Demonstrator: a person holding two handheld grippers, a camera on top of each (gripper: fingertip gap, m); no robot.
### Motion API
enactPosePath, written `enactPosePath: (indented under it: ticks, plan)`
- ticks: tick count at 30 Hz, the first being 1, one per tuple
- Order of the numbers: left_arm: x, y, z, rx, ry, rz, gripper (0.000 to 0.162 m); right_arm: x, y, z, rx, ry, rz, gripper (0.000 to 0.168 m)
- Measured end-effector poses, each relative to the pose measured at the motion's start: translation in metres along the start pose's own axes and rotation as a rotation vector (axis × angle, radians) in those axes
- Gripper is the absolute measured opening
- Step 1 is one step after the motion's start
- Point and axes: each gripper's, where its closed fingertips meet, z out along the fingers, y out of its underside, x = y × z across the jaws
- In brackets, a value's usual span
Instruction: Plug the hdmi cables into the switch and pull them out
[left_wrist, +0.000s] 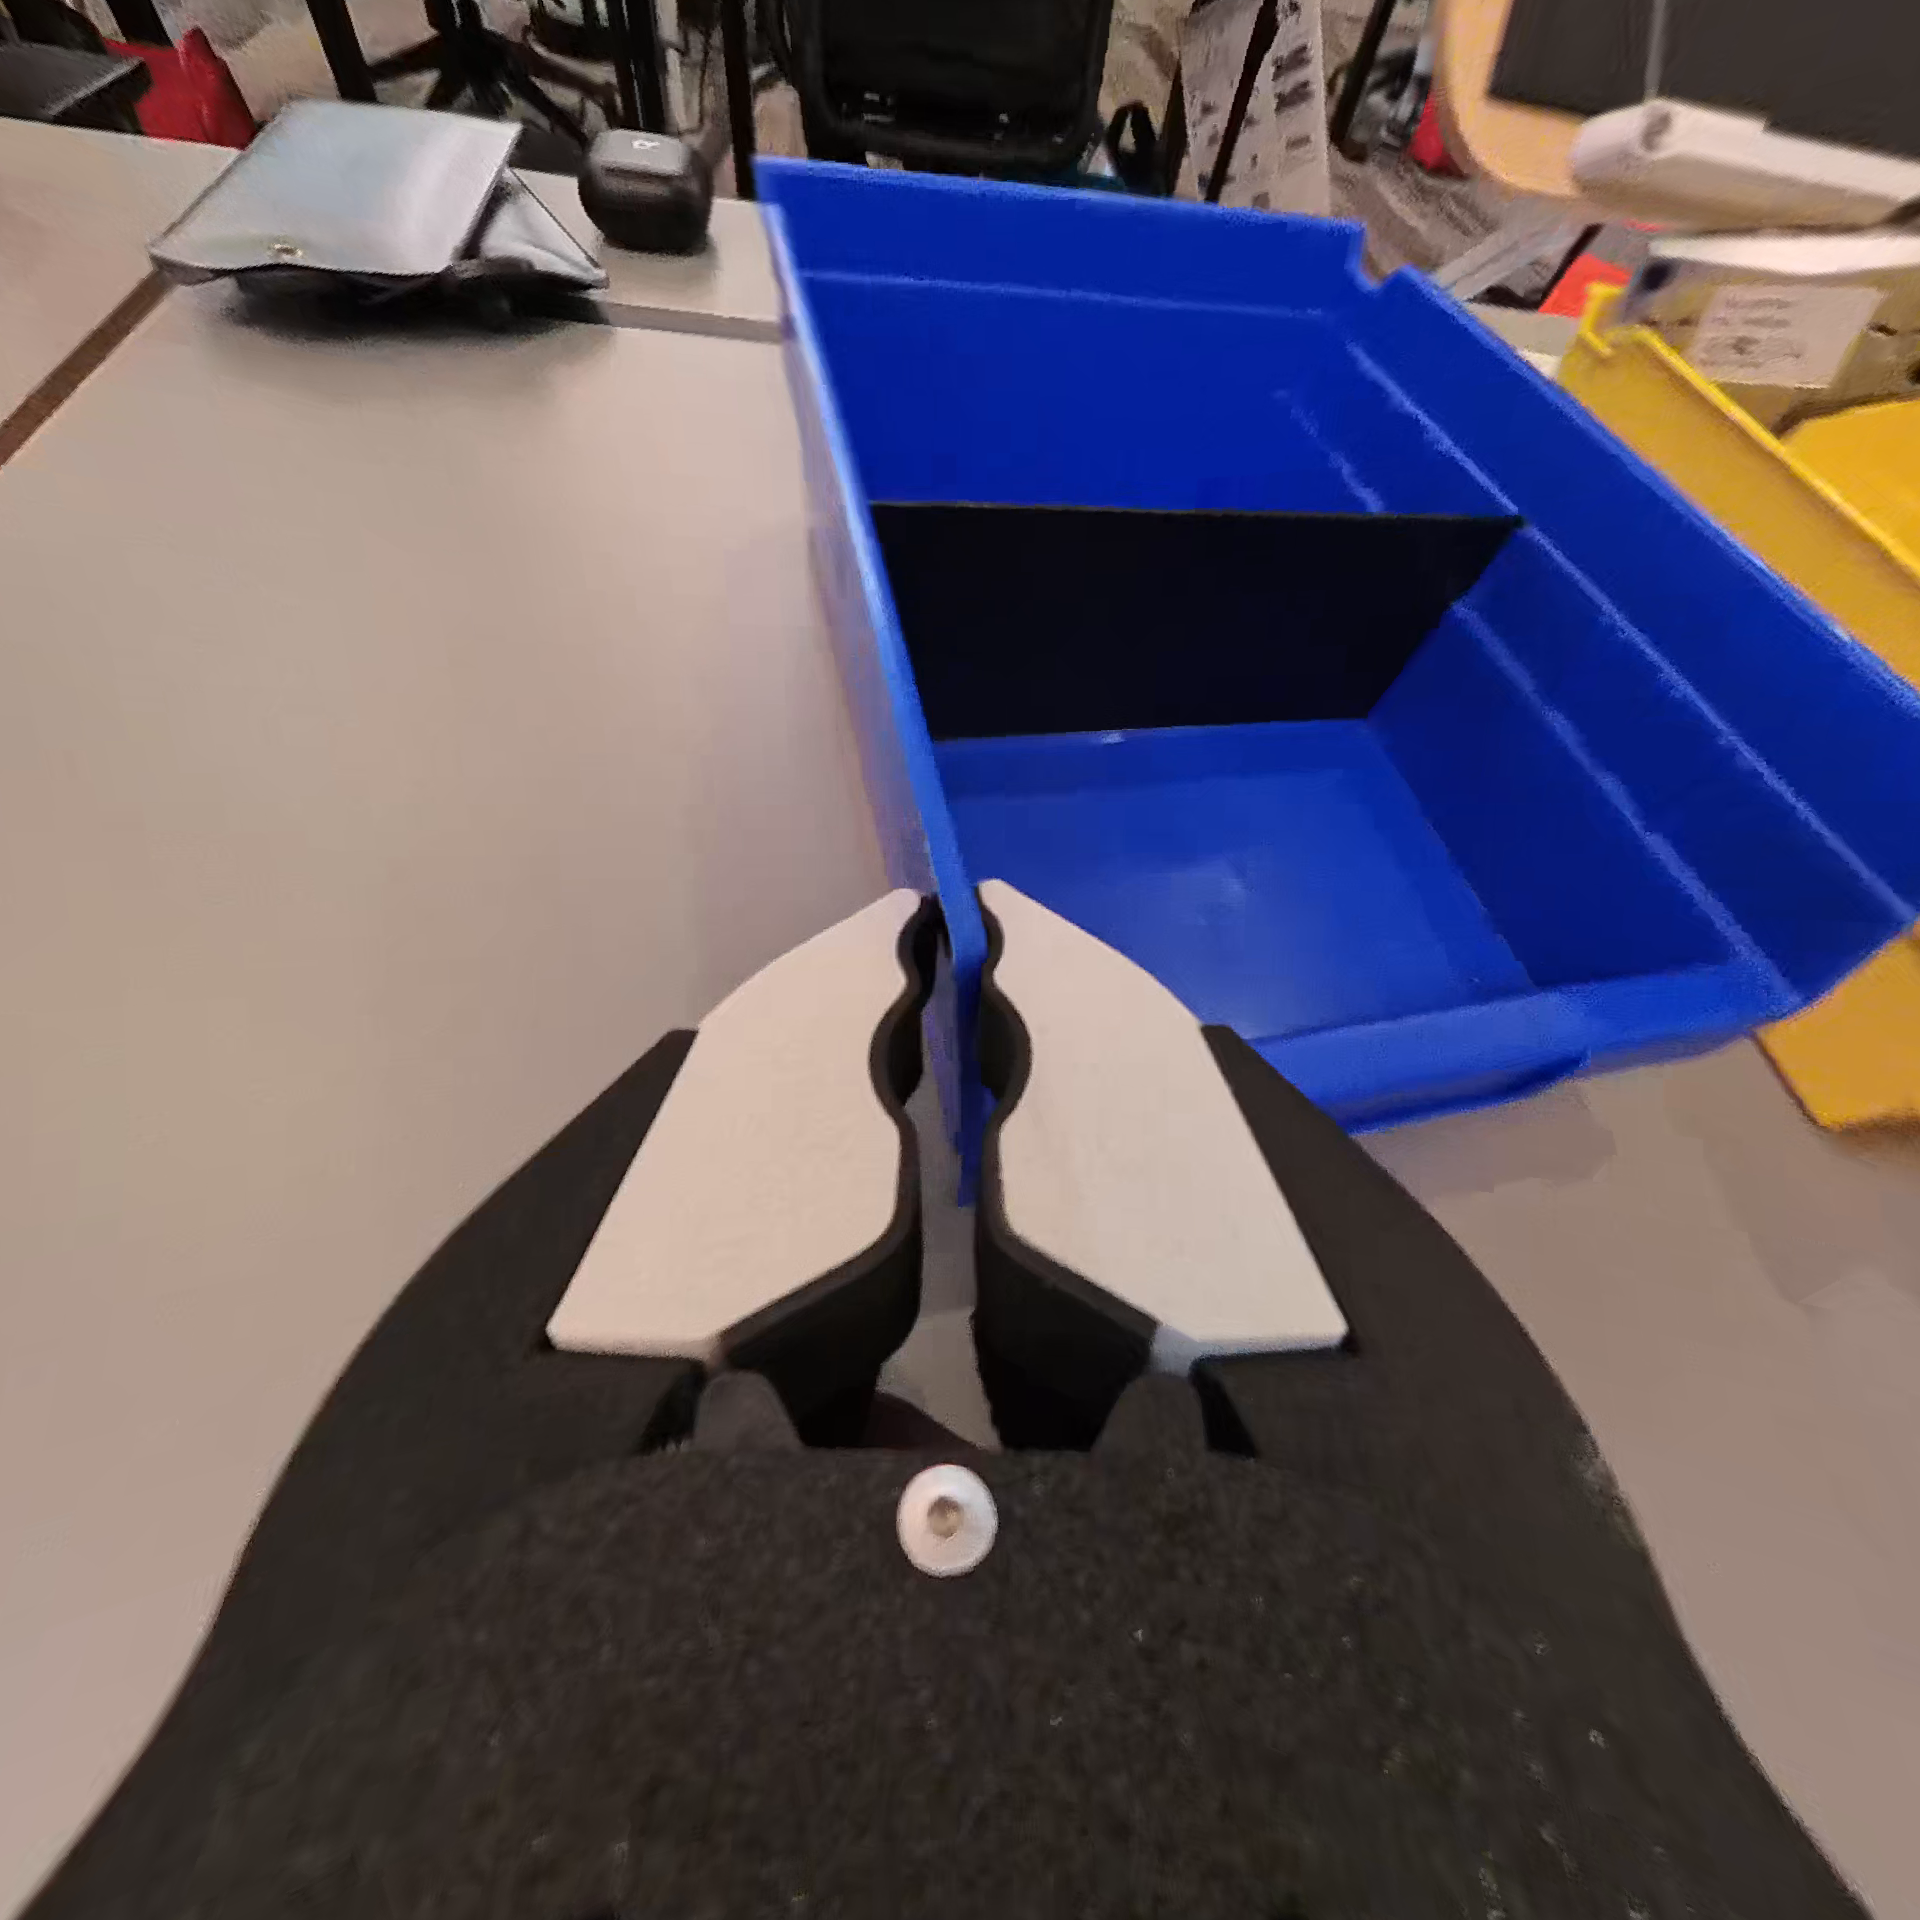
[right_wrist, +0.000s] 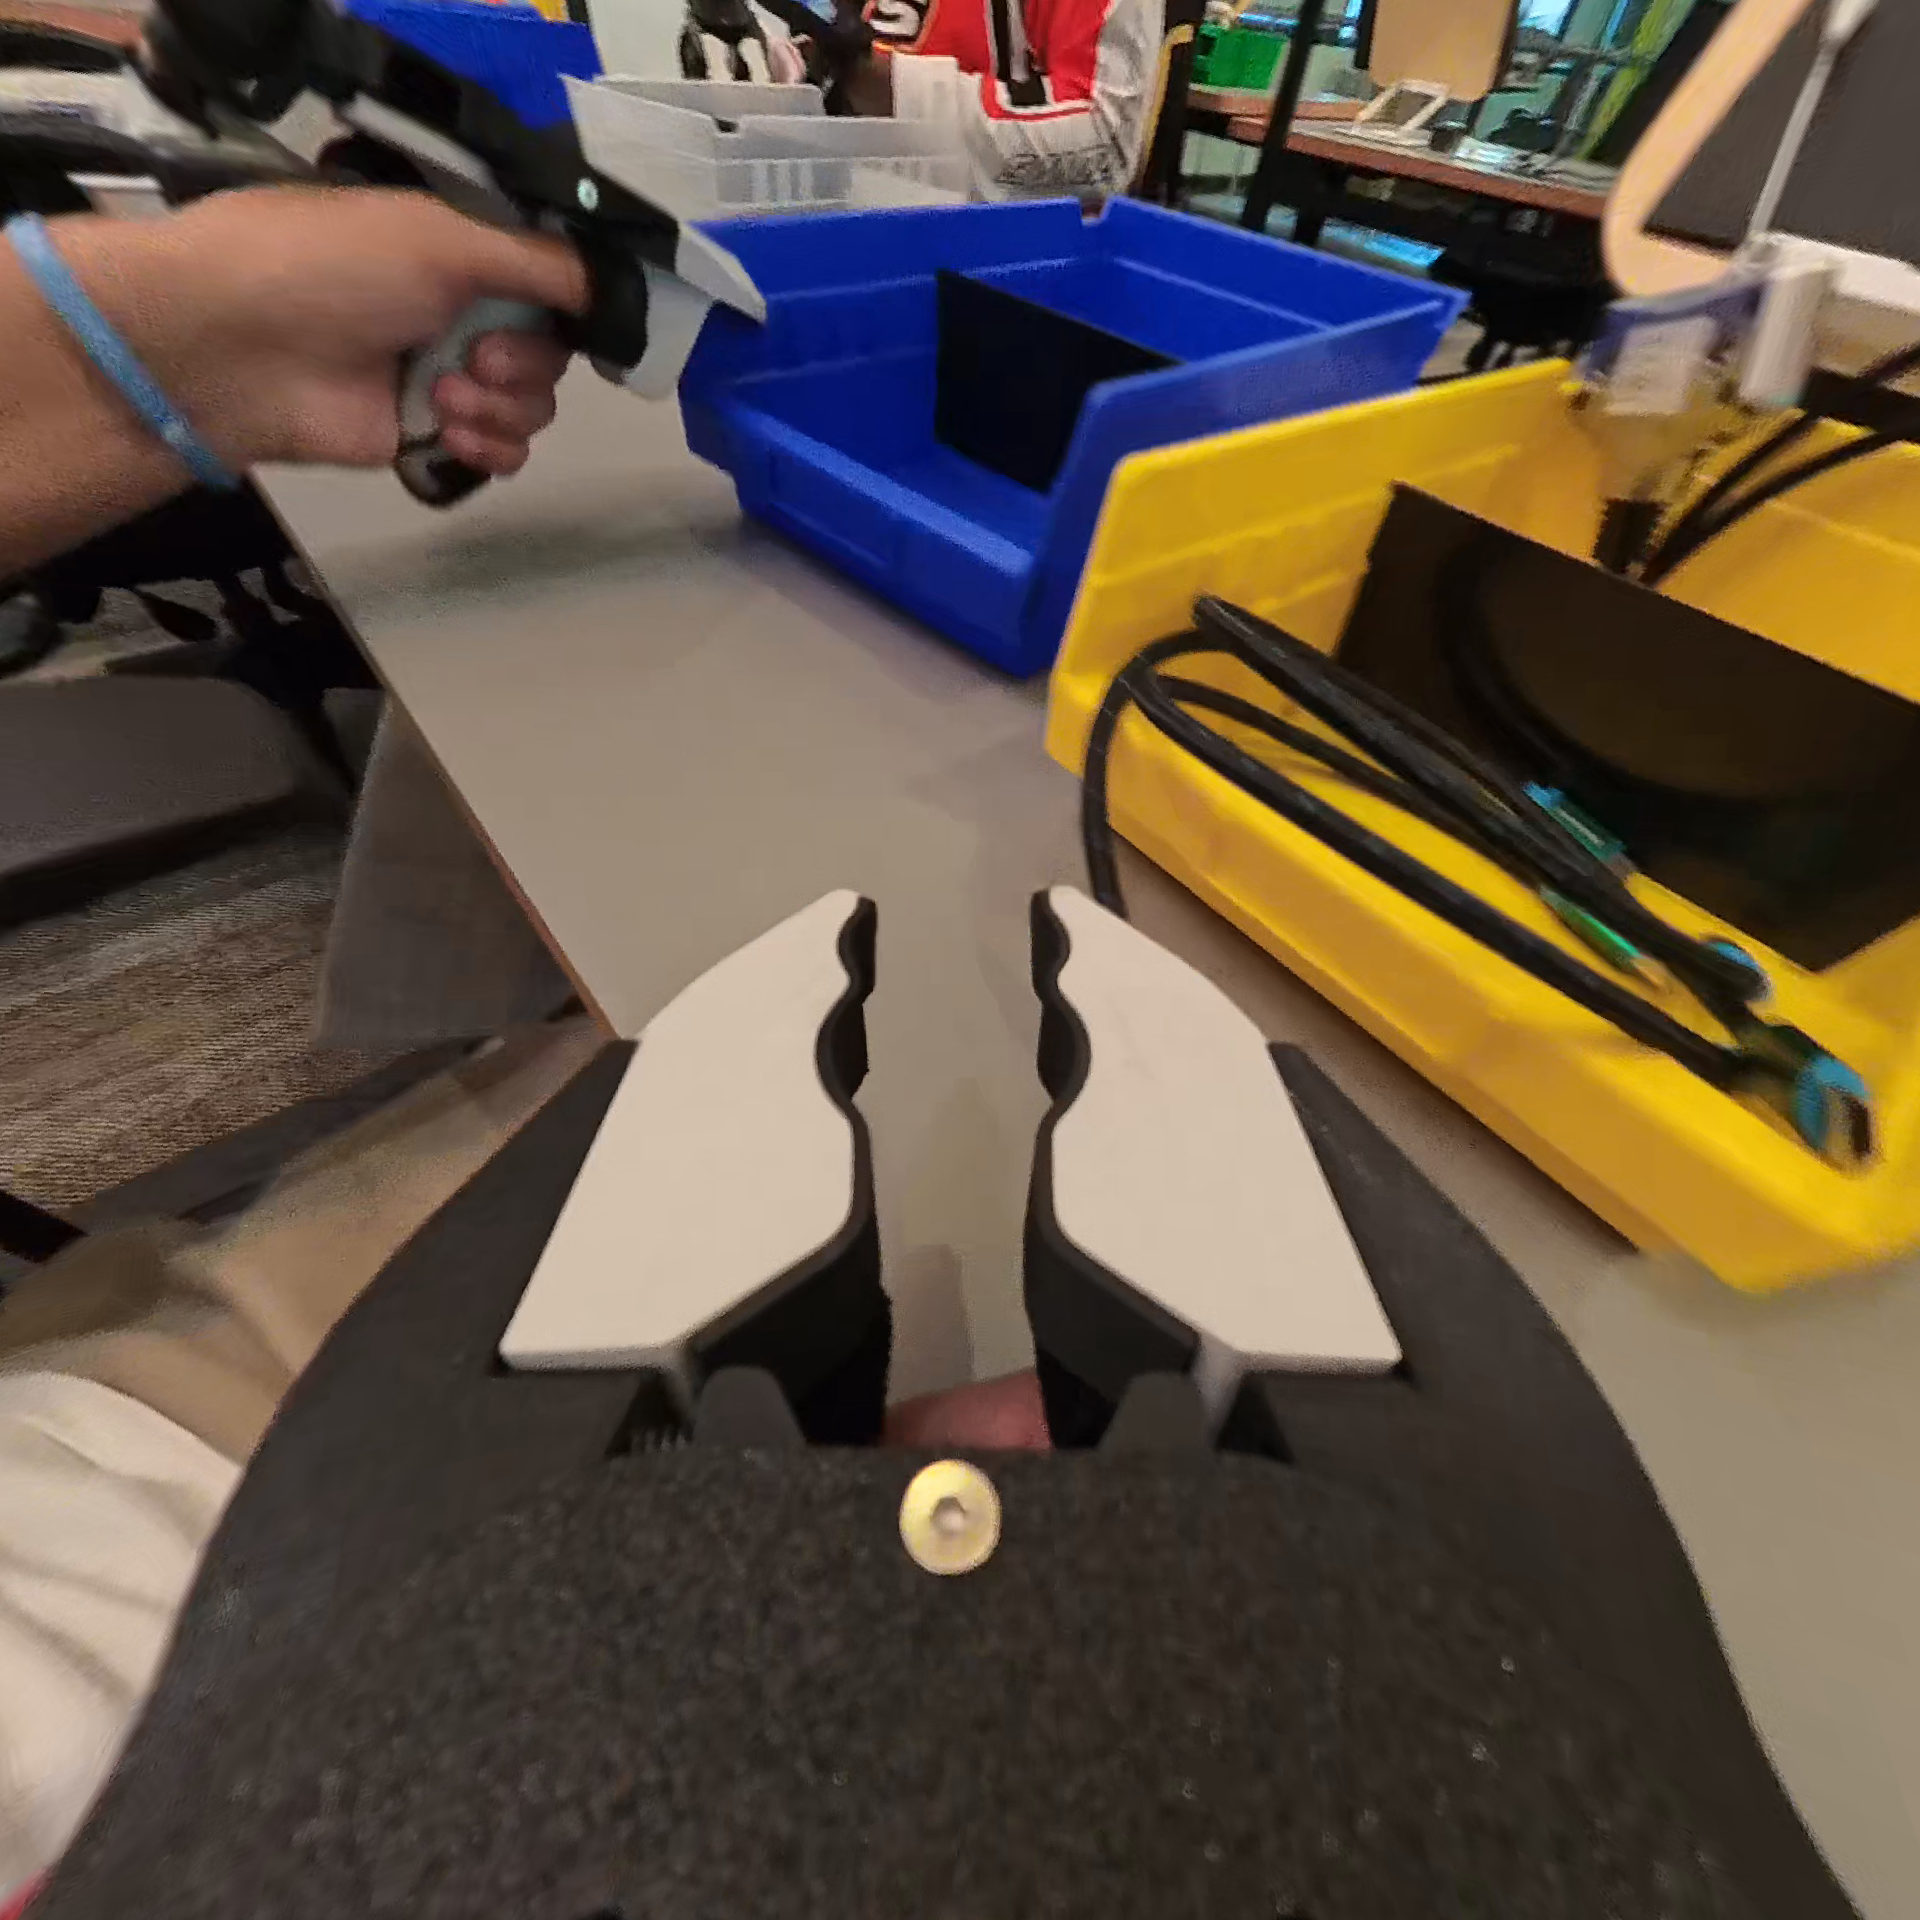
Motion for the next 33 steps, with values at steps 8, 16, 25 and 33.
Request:
enactPosePath:
  ticks: [8,16,25,33]
  plan:
    - [0.041,0.051,-0.094,-0.028,-0.132,0.073,0.006,-0.014,-0.020,0.087,-0.142,0.135,0.221,0.053]
    - [0.047,0.068,-0.144,0.015,-0.214,0.096,0.006,-0.022,-0.024,0.108,-0.177,0.237,0.155,0.006]
    - [0.102,-0.023,-0.172,0.262,-0.262,0.285,0.006,0.013,-0.113,0.050,0.064,0.339,0.026,0.005]
    - [0.304,-0.148,-0.111,0.475,0.038,0.466,0.008,0.182,-0.169,-0.107,0.188,0.681,0.000,0.006]
